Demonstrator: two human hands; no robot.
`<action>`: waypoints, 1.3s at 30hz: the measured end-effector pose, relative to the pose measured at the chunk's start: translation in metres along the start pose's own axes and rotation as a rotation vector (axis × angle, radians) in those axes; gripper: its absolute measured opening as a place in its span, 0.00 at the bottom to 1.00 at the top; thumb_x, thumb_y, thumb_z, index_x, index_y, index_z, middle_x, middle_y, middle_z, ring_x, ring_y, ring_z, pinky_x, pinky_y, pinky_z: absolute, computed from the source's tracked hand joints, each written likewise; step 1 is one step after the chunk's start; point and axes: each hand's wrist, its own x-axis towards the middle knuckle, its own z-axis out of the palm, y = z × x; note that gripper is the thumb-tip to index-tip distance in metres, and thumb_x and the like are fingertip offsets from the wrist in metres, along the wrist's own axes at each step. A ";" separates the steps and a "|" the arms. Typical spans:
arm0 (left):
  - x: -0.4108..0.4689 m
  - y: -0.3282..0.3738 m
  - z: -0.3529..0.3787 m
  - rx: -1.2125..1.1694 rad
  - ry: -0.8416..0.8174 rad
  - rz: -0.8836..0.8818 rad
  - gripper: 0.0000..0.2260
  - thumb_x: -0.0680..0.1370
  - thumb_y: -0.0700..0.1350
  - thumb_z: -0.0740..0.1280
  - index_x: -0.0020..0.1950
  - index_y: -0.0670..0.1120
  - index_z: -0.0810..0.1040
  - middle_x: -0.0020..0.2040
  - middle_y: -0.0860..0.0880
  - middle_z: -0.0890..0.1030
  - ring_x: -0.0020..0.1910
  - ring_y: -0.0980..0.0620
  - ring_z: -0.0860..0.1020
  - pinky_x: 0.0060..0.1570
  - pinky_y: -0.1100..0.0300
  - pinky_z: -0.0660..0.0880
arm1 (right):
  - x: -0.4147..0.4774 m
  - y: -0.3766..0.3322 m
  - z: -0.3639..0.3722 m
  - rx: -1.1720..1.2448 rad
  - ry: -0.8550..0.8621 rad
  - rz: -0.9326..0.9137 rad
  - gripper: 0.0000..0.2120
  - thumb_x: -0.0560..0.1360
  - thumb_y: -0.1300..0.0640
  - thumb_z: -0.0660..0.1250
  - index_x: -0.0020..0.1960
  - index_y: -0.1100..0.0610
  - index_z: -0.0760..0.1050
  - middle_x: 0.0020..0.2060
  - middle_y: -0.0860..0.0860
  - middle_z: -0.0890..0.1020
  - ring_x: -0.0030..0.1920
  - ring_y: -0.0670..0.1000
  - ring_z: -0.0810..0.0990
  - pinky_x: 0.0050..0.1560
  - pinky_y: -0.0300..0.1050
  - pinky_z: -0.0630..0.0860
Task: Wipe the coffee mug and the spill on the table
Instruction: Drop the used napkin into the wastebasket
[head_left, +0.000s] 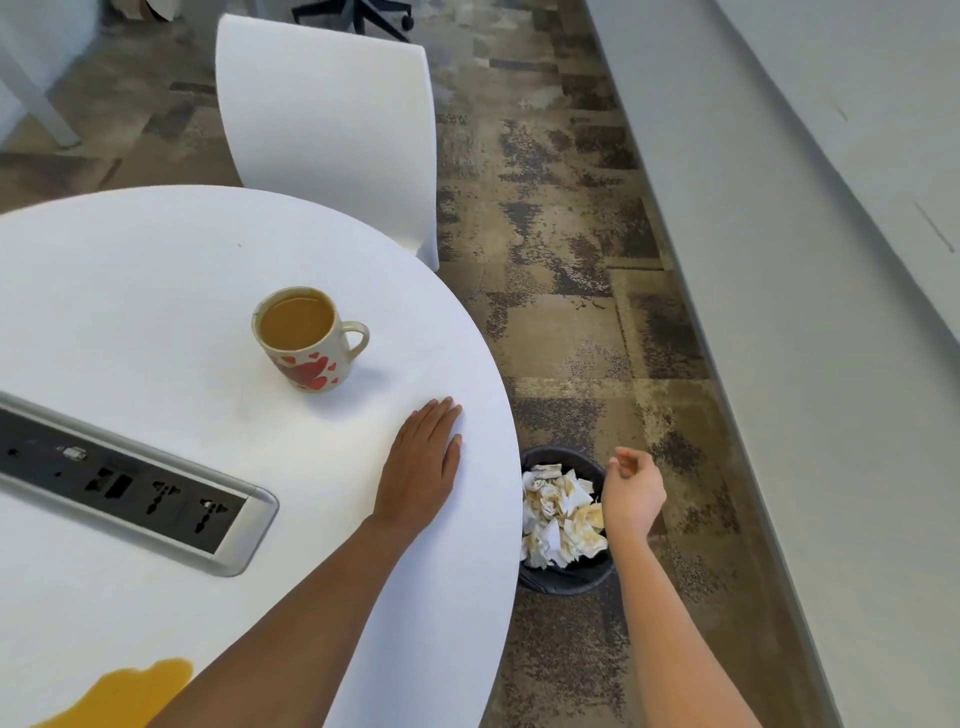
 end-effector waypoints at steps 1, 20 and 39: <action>-0.004 -0.001 -0.004 -0.011 0.007 -0.014 0.18 0.80 0.43 0.58 0.70 0.42 0.67 0.71 0.44 0.68 0.72 0.48 0.64 0.72 0.57 0.56 | -0.007 -0.009 0.001 0.027 0.005 -0.034 0.08 0.78 0.62 0.62 0.55 0.60 0.75 0.51 0.57 0.80 0.46 0.51 0.77 0.46 0.43 0.72; -0.108 -0.114 -0.193 -0.066 0.473 -0.242 0.10 0.79 0.39 0.60 0.57 0.43 0.78 0.55 0.46 0.79 0.58 0.49 0.74 0.58 0.64 0.65 | -0.254 -0.218 0.083 0.267 -0.457 -0.632 0.04 0.76 0.55 0.65 0.49 0.56 0.76 0.41 0.48 0.79 0.37 0.40 0.75 0.37 0.22 0.67; -0.269 -0.358 -0.349 -0.078 0.513 -0.781 0.13 0.77 0.38 0.62 0.61 0.41 0.75 0.60 0.42 0.77 0.60 0.43 0.73 0.62 0.50 0.70 | -0.523 -0.245 0.278 -0.087 -0.958 -0.589 0.15 0.76 0.54 0.64 0.59 0.60 0.75 0.52 0.56 0.83 0.56 0.54 0.78 0.57 0.44 0.71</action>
